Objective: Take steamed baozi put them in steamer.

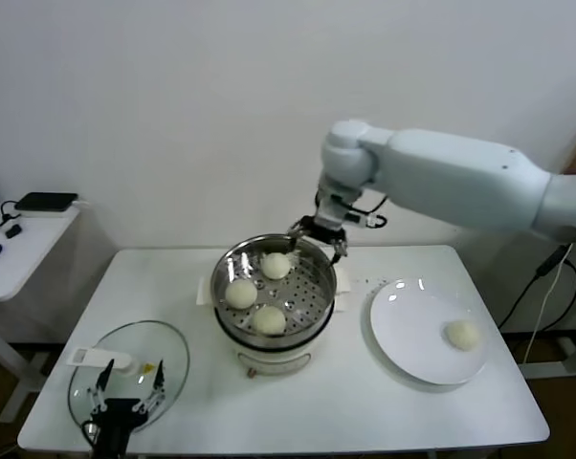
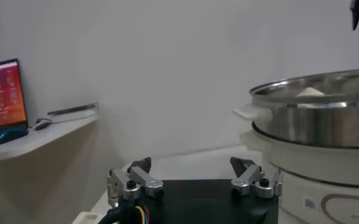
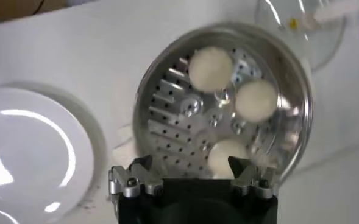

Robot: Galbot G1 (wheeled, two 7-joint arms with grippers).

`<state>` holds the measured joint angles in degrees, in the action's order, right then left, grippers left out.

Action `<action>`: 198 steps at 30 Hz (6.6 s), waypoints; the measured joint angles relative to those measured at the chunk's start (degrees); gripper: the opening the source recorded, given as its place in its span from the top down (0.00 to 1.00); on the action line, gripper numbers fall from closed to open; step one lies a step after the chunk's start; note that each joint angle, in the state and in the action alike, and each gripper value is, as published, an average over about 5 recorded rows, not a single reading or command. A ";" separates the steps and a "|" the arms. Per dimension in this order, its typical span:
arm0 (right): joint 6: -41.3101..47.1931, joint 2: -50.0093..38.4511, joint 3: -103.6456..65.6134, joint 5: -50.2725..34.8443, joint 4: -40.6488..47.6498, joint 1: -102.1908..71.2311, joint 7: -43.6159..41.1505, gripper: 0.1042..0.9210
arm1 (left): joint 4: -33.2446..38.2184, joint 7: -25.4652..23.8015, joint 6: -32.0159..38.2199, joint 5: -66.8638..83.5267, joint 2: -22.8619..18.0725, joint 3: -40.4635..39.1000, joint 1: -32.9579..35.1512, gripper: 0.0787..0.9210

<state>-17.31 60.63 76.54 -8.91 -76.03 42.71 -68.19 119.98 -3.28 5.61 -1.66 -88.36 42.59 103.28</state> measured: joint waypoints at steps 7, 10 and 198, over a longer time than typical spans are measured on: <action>9.19 -9.37 5.14 -8.31 1.56 2.04 1.70 0.12 | 0.54 -0.06 -0.02 0.18 0.80 -0.87 -1.07 0.12; 12.47 -13.72 6.13 -9.96 2.18 1.75 2.43 0.12 | 0.64 -0.10 0.07 0.26 1.11 -1.34 -1.47 0.12; 30.77 5.29 7.84 -34.26 11.89 -5.34 6.80 0.12 | -0.65 2.18 4.53 4.34 4.18 -1.22 3.00 0.12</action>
<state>13.46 65.92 84.38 -43.17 -64.15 37.37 -61.39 119.33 -1.10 10.15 2.68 -84.18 41.36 106.28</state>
